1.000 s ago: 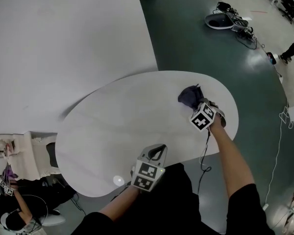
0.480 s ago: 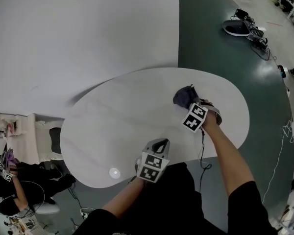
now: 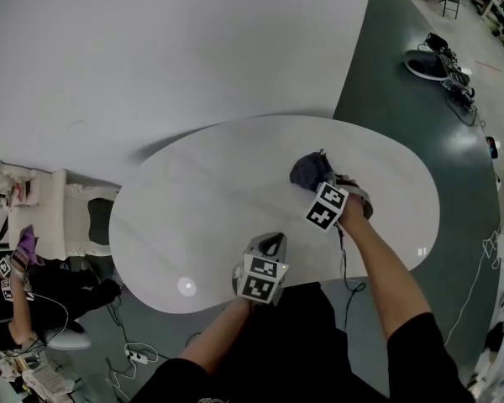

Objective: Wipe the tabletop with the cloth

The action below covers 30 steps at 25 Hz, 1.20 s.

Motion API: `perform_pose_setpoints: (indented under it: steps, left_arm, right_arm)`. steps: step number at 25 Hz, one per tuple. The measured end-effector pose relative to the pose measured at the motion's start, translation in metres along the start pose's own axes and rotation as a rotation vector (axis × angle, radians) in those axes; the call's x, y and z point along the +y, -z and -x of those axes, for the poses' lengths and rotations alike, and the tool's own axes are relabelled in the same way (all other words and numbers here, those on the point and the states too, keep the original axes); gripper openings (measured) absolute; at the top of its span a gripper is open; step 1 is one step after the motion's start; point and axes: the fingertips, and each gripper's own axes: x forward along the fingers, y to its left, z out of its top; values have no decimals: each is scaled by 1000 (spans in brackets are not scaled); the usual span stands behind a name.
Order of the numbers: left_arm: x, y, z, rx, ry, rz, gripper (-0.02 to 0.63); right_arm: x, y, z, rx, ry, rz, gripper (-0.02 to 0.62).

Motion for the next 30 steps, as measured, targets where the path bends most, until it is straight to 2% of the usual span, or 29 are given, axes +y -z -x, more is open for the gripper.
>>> perform_pose_setpoints:
  steps: [9,15,30]
  left_arm:
    - [38,24,22,-29,-60,97,6]
    - [52,35,36,-36,-87,152,6]
    - [94,68,72,-59,-175,262,6]
  right_arm:
    - [27,-59,-10,0,-14,133,55]
    - [44,-89,-13,-35,-17,168,55]
    - [90,-171,-23,-90,-91,278,55]
